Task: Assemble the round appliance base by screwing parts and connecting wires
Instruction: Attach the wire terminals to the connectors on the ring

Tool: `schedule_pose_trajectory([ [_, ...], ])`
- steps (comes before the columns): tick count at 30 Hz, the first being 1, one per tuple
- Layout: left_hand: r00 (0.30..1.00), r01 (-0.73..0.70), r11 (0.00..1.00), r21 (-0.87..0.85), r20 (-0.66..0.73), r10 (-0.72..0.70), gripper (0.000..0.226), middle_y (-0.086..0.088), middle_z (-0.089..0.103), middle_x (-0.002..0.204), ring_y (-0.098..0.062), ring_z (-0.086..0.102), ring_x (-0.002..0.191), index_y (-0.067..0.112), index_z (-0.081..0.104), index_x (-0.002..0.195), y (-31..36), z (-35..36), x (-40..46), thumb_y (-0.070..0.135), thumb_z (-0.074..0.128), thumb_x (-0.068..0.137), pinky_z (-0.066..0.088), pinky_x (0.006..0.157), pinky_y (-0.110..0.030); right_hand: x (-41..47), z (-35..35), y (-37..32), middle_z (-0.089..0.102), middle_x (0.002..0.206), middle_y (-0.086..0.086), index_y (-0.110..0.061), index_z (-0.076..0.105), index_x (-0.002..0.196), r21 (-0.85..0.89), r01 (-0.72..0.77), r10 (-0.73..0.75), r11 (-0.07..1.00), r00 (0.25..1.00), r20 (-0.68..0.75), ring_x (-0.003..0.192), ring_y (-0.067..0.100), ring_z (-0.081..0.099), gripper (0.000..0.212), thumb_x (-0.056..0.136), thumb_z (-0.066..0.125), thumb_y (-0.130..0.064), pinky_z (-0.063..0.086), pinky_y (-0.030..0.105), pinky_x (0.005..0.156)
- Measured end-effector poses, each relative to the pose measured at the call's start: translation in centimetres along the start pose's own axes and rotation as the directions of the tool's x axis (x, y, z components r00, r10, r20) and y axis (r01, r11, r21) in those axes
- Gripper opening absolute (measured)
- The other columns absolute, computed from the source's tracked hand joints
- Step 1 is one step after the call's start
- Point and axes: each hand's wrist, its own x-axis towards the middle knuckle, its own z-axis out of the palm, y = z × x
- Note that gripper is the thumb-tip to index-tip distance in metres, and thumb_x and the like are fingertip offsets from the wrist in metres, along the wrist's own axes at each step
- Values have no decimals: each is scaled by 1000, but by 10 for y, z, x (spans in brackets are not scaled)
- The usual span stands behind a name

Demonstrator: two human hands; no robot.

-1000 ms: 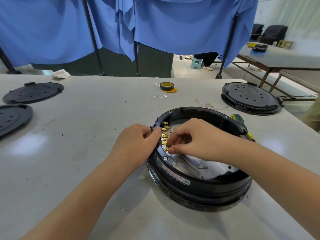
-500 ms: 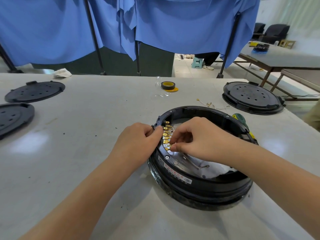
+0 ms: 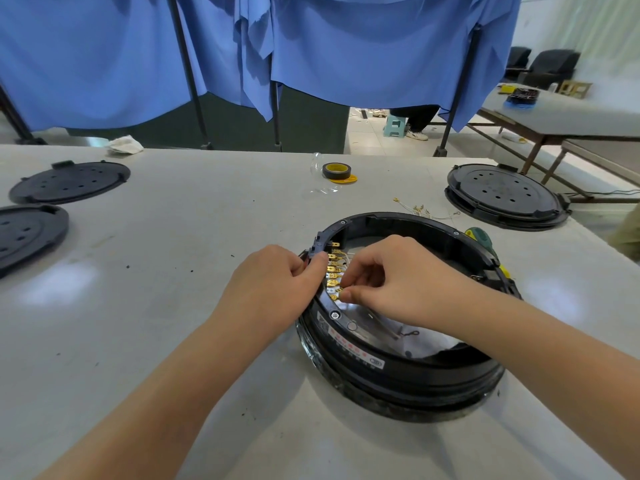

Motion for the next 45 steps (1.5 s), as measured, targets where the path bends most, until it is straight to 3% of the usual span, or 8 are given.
schedule_pose_trajectory([
  [10, 998, -35, 999, 13, 45, 35, 60, 0, 19, 43, -16, 22, 40, 13, 25, 47, 3, -2, -1, 44, 52, 90, 19, 46, -28, 3, 2, 4, 64, 61, -13, -30, 67, 72, -18, -8, 7, 1000, 1000, -28, 58, -6, 58, 11, 77, 77, -31, 43, 8, 53],
  [19, 996, -62, 998, 5, 62, 62, 57, 0, 21, 40, -15, 24, 39, 14, 32, 44, 0, -1, 1, 41, 51, 90, 21, 47, -29, 5, 4, 3, 60, 54, -26, -29, 65, 66, 10, -25, 26, 1000, 999, -31, 52, -7, 56, 17, 76, 78, -31, 37, 7, 49],
  [29, 993, -100, 994, 39, 60, 97, 52, 0, 23, 40, -15, 26, 39, 17, 36, 47, -3, 1, 1, 43, 46, 90, 20, 45, -28, 3, 7, 2, 59, 56, -29, -30, 60, 62, -37, -8, 7, 999, 999, -46, 53, -6, 54, 22, 76, 76, -34, 35, 11, 51],
  [34, 992, -111, 992, 61, 62, 108, 54, 1, 26, 38, -14, 28, 38, 18, 38, 43, -3, 1, 1, 43, 45, 90, 22, 44, -27, 2, 9, 0, 58, 52, -20, -31, 58, 61, -67, -21, 15, 998, 996, -82, 54, -4, 55, 23, 76, 76, -34, 39, 18, 55],
  [45, 990, -143, 986, 83, 29, 141, 60, -1, 28, 38, -15, 30, 39, 13, 31, 42, -2, 1, 1, 42, 47, 91, 21, 44, -27, -1, 11, -6, 58, 59, -14, -30, 56, 63, -100, -47, 38, 994, 995, -95, 57, -1, 54, 23, 79, 73, -32, 37, 16, 55],
])
